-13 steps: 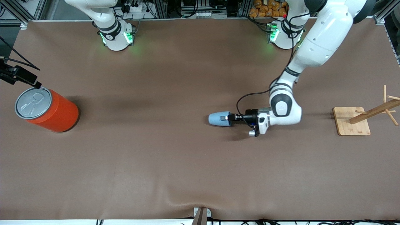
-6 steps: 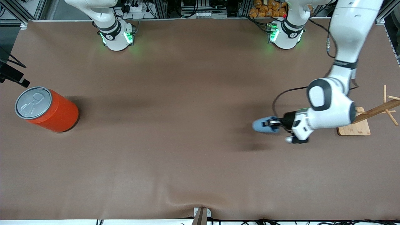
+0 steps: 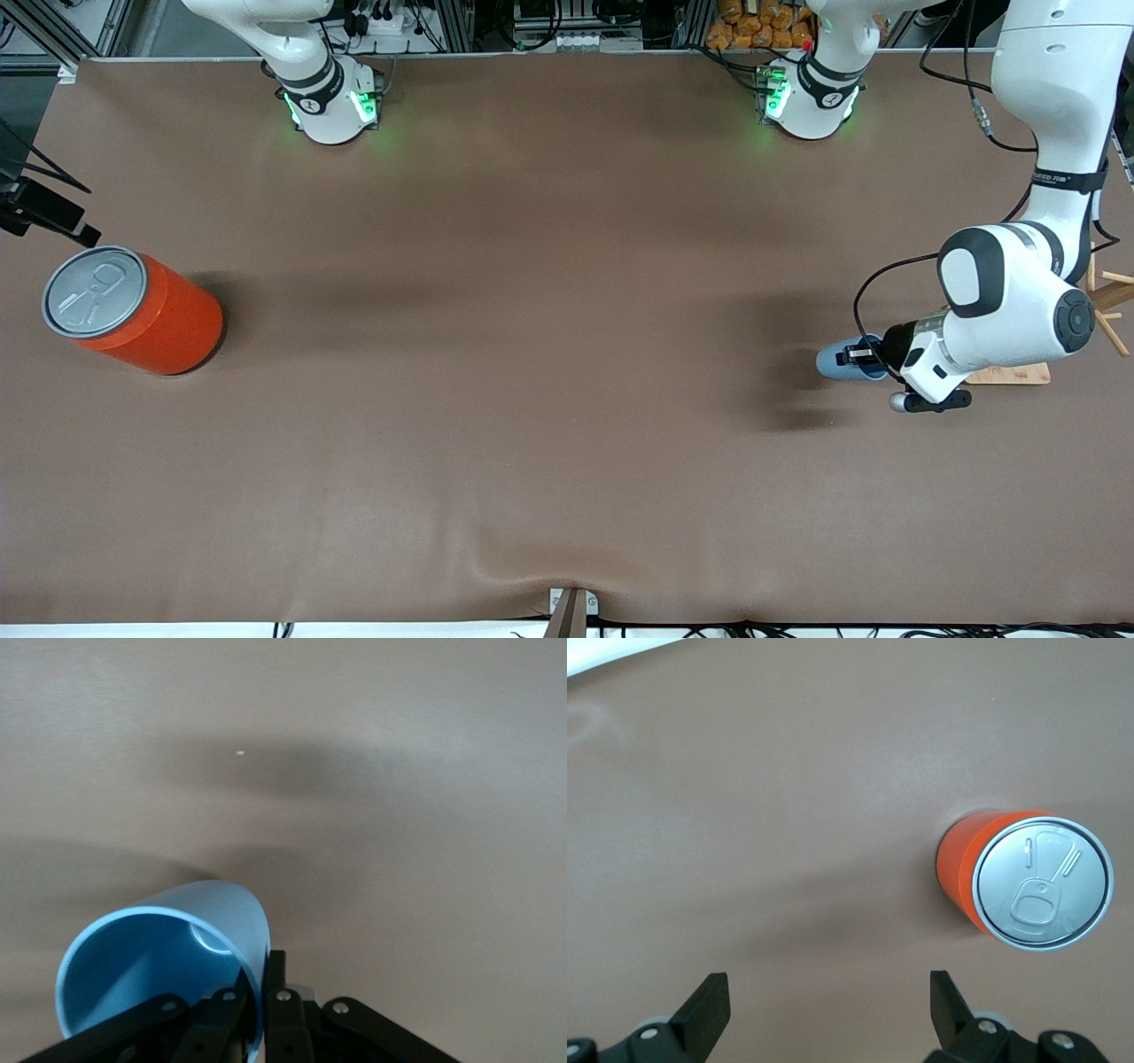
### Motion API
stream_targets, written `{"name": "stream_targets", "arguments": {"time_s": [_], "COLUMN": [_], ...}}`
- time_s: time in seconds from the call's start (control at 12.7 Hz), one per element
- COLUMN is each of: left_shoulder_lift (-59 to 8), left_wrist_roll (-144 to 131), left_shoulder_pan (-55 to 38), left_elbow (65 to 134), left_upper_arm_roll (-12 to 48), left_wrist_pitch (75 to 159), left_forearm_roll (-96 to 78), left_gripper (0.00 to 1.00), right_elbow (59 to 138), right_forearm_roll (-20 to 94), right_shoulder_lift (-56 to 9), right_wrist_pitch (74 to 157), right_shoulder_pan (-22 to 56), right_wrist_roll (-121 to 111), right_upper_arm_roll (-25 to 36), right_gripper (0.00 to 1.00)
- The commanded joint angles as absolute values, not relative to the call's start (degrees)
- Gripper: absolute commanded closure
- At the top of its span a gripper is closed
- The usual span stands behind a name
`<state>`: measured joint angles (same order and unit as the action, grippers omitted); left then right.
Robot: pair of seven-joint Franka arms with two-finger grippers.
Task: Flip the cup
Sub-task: 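Carry the cup with the left gripper toward the wooden stand and lower it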
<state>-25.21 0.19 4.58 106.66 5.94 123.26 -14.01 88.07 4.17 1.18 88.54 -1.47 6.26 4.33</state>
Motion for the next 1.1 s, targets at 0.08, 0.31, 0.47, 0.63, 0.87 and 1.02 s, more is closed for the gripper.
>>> {"name": "stream_targets", "arguments": {"time_s": [0.08, 0.31, 0.47, 0.63, 0.87, 1.02], "left_shoulder_lift": [-23.2, -23.2, -22.94, -22.85, -20.84, -19.26], "left_wrist_roll": [-8.16, -10.63, -12.29, -15.54, -16.87, -17.49], "left_shoulder_pan": [3.52, 2.81, 2.2, 2.02, 0.79, 0.44], "left_elbow": [110.73, 112.41, 114.17, 114.17, 112.77, 109.62], "left_upper_arm_roll": [6.77, 6.77, 6.77, 6.85, 7.21, 7.99], "left_wrist_pitch": [128.56, 129.99, 131.48, 131.4, 127.03, 121.93], "left_forearm_roll": [-8.09, -7.74, -4.85, -1.25, -0.09, 0.0], "left_gripper": [1.0, 1.0, 0.99, 0.46, 0.0, 0.0], "right_elbow": [86.48, 86.57, 86.57, 86.57, 86.57, 86.57], "right_forearm_roll": [2.55, 1.33, -2.45, -2.29, -1.85, -1.06], "right_shoulder_lift": [0.53, 0.62, 0.7, 0.7, 0.7, 0.7], "right_wrist_pitch": [87.19, 87.1, 87.01, 86.48, 86.48, 86.57], "right_shoulder_pan": [-1.05, -0.88, -0.7, -0.97, -1.32, -1.41], "right_wrist_roll": [6.06, 5.98, 6.06, 6.33, 6.24, 6.24], "right_upper_arm_roll": [2.64, 2.29, 0.45, 0.53, 0.7, 0.88], "right_gripper": [0.0, 0.0, 0.0, 0.0, 0.0, 0.0]}}
